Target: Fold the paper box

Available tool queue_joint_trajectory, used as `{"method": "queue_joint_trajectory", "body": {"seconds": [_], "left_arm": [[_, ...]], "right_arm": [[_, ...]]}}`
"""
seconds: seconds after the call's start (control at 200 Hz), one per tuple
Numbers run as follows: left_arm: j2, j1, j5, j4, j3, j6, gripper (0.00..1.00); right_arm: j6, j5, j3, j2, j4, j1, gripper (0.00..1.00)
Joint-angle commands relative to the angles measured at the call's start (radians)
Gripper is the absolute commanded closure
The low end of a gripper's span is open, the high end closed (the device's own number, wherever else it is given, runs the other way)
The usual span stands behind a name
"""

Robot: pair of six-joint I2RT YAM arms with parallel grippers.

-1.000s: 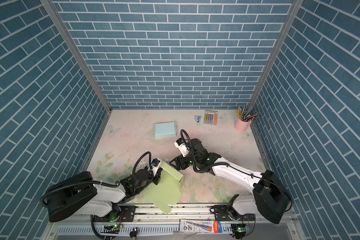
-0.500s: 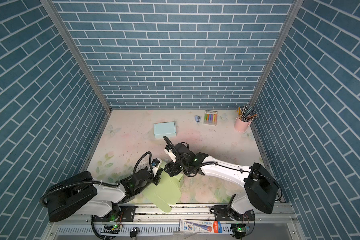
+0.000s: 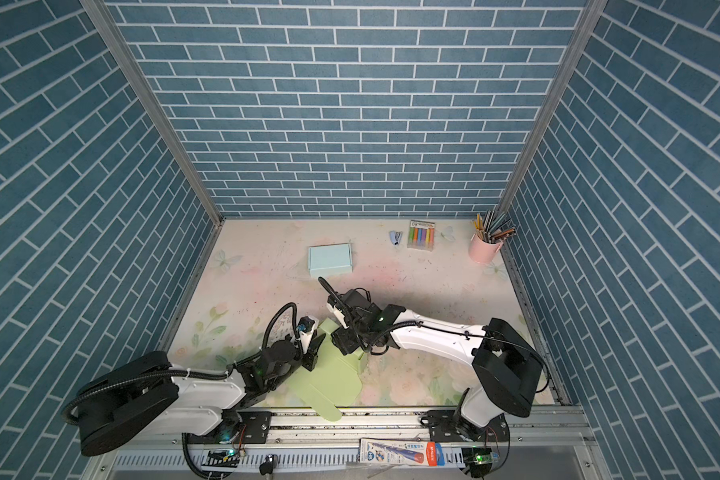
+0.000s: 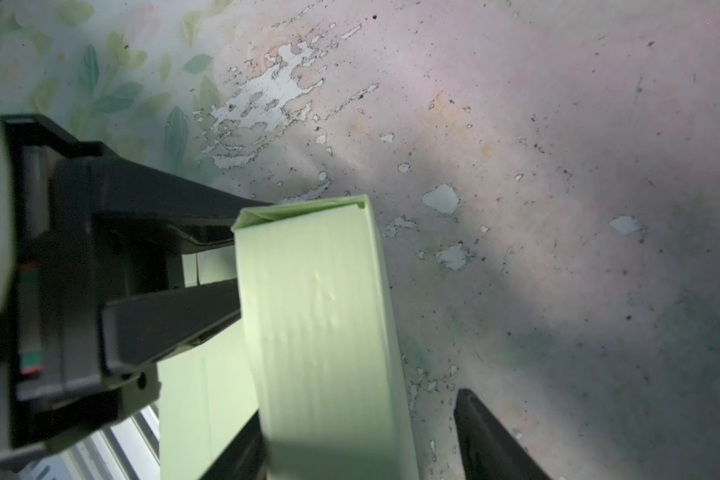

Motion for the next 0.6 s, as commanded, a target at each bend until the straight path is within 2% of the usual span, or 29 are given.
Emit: {"method": "queue_joint_trajectory", "body": {"seconds": [0.0, 0.35, 0.455, 0.595], "left_arm": [[-0.047, -0.009, -0.016, -0.132, 0.017, -0.069, 0.73], [-0.258, -0.029, 0.007, -0.554, 0.145, -0.231, 0.61], [-0.323, -0.022, -0.03, -0.723, 0.196, -0.304, 0.59], [-0.438, 0.012, -0.047, -0.904, 0.245, -0.384, 0.47]], "right_arm": [[-0.018, 0.029, -0.005, -0.001, -0.014, -0.009, 0.4], [0.021, -0.155, -0.167, -0.103, 0.161, -0.168, 0.56], [0.041, -0.21, -0.216, -0.135, 0.213, -0.218, 0.6], [0.082, -0.3, -0.298, -0.184, 0.311, -0.299, 0.63]]}}
